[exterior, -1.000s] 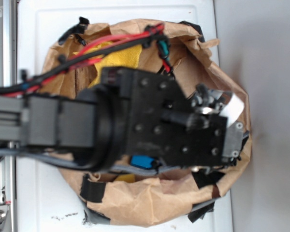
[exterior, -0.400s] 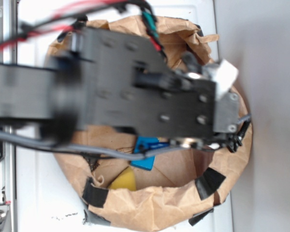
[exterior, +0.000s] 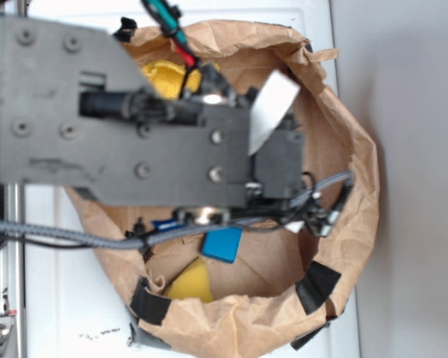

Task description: Grab the blue block.

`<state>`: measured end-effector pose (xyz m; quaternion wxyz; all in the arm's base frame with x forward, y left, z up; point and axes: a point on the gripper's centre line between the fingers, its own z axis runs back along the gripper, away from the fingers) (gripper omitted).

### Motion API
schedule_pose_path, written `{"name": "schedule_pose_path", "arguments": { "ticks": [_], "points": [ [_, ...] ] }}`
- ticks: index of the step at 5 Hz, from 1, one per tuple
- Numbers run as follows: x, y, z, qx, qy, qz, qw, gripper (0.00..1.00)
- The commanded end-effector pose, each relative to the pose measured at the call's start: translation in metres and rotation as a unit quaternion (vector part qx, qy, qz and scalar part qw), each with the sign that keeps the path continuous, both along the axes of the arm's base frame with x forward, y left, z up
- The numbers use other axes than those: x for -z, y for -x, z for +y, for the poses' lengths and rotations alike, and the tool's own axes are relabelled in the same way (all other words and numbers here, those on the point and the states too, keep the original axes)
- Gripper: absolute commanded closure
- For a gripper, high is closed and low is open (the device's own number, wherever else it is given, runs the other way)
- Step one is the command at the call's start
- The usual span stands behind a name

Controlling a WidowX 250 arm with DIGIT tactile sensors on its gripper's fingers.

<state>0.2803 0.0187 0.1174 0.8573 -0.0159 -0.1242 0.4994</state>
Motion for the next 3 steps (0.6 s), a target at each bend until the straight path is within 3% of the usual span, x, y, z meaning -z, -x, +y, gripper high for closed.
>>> {"name": "schedule_pose_path", "arguments": {
  "ticks": [1,3],
  "points": [
    [0.009,0.021,-0.002,-0.010,-0.022,0.004,1.000,0.00],
    [0.030,0.018,-0.031,-0.028,-0.020,-0.001,0.999,0.00]
  ]
}}
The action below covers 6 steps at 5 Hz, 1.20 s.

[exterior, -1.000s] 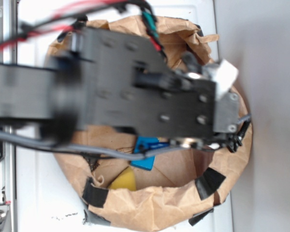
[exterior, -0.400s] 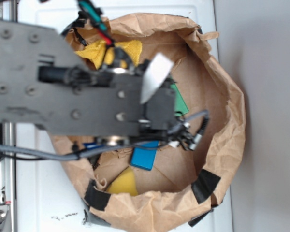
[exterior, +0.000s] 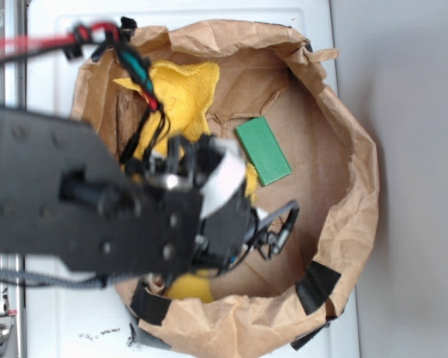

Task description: Grab the blue block.

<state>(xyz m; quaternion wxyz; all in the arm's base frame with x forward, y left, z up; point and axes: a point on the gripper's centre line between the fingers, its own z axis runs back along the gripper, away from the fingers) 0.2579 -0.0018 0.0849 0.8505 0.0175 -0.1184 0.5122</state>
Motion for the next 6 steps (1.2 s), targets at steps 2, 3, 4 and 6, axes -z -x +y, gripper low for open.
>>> {"name": "schedule_pose_path", "arguments": {
  "ticks": [2,3,4,6],
  "points": [
    [0.029,-0.013,-0.024,-0.005,0.021,-0.058,0.998,0.00],
    [0.046,-0.008,-0.028,-0.006,-0.019,-0.048,0.999,0.00],
    [0.047,-0.013,-0.025,-0.004,-0.037,-0.046,0.998,0.00],
    [0.004,-0.010,-0.019,-0.039,-0.015,-0.031,0.999,1.00]
  ]
}}
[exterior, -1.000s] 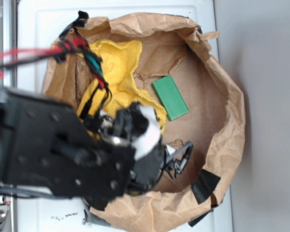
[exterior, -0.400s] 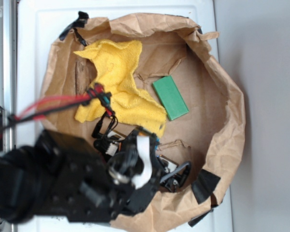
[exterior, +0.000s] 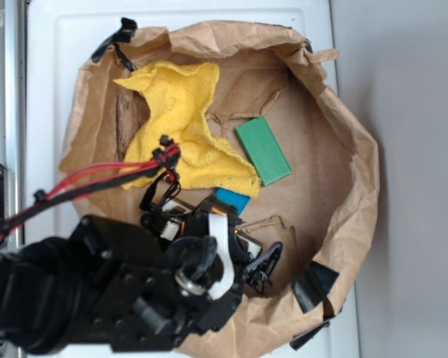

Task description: Grab the blue block.

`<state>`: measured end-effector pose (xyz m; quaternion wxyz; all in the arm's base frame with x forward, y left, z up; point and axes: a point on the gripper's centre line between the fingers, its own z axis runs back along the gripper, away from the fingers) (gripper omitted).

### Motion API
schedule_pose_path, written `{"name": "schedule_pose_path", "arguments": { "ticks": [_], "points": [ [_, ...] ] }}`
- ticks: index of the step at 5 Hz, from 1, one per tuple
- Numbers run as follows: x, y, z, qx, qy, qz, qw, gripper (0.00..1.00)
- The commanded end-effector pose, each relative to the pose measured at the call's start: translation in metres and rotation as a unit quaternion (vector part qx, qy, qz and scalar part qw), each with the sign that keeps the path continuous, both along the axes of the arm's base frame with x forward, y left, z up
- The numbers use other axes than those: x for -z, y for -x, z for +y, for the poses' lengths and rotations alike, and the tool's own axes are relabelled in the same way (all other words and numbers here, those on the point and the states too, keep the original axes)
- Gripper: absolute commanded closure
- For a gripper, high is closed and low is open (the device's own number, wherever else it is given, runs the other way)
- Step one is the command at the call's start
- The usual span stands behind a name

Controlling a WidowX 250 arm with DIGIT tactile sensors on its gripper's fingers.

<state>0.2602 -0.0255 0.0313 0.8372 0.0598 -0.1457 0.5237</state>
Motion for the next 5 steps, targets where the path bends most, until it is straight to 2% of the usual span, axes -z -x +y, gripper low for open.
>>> {"name": "schedule_pose_path", "arguments": {
  "ticks": [1,2,3,4,5],
  "points": [
    [-0.076,-0.030,0.018,-0.041,0.055,-0.031,0.997,1.00],
    [-0.105,-0.023,0.036,-0.009,0.061,-0.048,0.997,1.00],
    [-0.127,-0.013,0.051,0.033,0.050,-0.051,0.997,1.00],
    [-0.139,-0.003,0.068,0.077,0.071,-0.063,0.992,1.00],
    [-0.147,0.001,0.074,0.121,0.047,-0.106,0.986,1.00]
  ]
}}
